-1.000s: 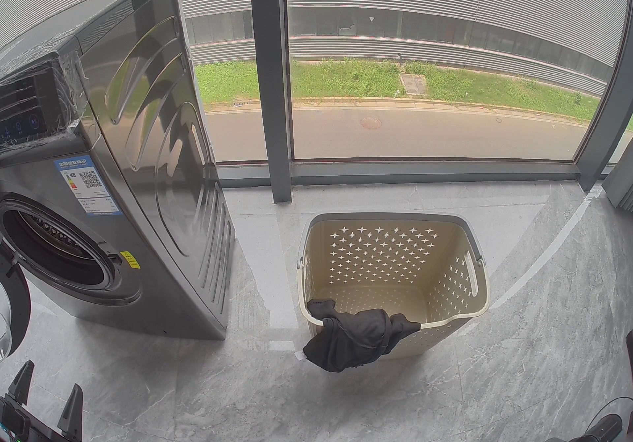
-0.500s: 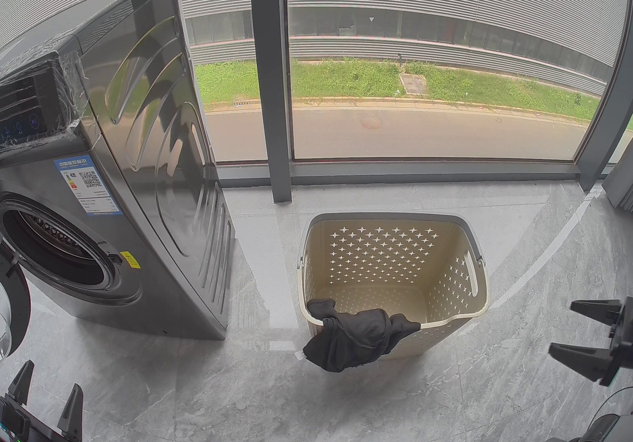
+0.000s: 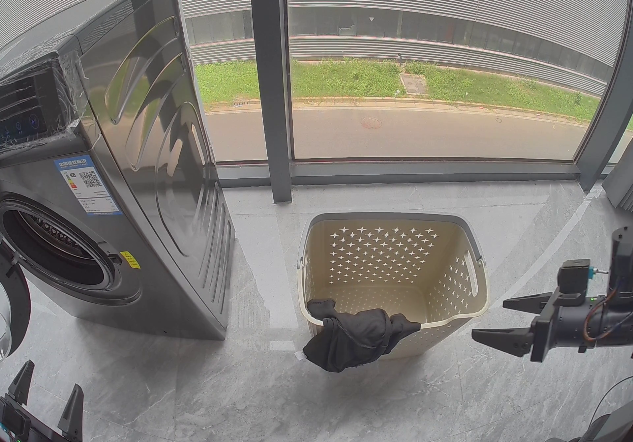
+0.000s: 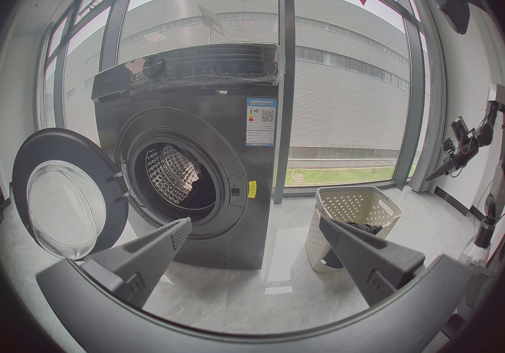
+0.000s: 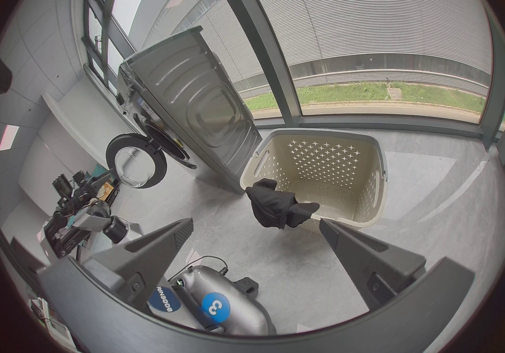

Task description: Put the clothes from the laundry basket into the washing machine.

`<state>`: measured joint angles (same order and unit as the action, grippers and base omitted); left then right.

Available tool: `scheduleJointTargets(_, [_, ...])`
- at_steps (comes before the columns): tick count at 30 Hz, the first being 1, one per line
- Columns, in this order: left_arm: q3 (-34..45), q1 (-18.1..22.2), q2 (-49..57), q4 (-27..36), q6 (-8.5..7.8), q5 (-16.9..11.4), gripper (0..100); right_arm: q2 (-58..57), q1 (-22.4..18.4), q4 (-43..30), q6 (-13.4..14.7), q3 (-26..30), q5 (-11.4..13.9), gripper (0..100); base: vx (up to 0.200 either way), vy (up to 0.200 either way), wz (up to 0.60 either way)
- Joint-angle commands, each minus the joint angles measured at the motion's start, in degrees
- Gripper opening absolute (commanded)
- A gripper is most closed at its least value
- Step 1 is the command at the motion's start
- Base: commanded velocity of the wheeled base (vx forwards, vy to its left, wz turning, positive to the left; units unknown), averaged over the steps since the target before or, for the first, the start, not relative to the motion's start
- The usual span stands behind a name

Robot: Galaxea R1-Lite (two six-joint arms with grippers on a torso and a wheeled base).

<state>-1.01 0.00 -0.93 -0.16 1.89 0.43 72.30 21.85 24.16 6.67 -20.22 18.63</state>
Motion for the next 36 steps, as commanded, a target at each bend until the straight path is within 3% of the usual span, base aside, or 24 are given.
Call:
scheduleJointTargets(1, [0.92, 0.00, 0.93, -0.02, 0.04, -0.08, 100, 14.18, 1.80, 7.65, 0.19, -0.43, -2.10, 100, 0.000, 0.000, 0.00])
scheduleJointTargets(8, [0.92, 0.00, 0.93, -0.02, -0.04, -0.08, 100, 23.85, 6.28, 13.98, 0.01, -1.92, -5.09, 100, 0.000, 0.000, 0.00])
scheduleJointTargets(13, [0.92, 0.00, 0.93, -0.02, -0.04, -0.08, 100, 27.63, 6.54, 14.60, 0.01, -3.59, -6.50, 100, 0.000, 0.000, 0.00])
scheduleJointTargets(14, [0.92, 0.00, 0.93, 0.07, -0.04, -0.08, 100, 33.69, 6.89, 17.06, -0.08, -6.32, -8.96, 100, 0.000, 0.000, 0.00])
scheduleJointTargets(22, [0.92, -0.09, 0.84, 0.07, -0.04, -0.16, 100, 43.71, 9.71, 20.66, -0.16, -11.24, -9.14, 100, 0.000, 0.000, 0.00])
scheduleJointTargets(36, [0.75, -0.26, 0.84, 0.42, -0.22, -0.51, 100, 52.94, 9.71, 24.44, -1.75, -16.51, -9.05, 100, 0.000, 0.000, 0.00])
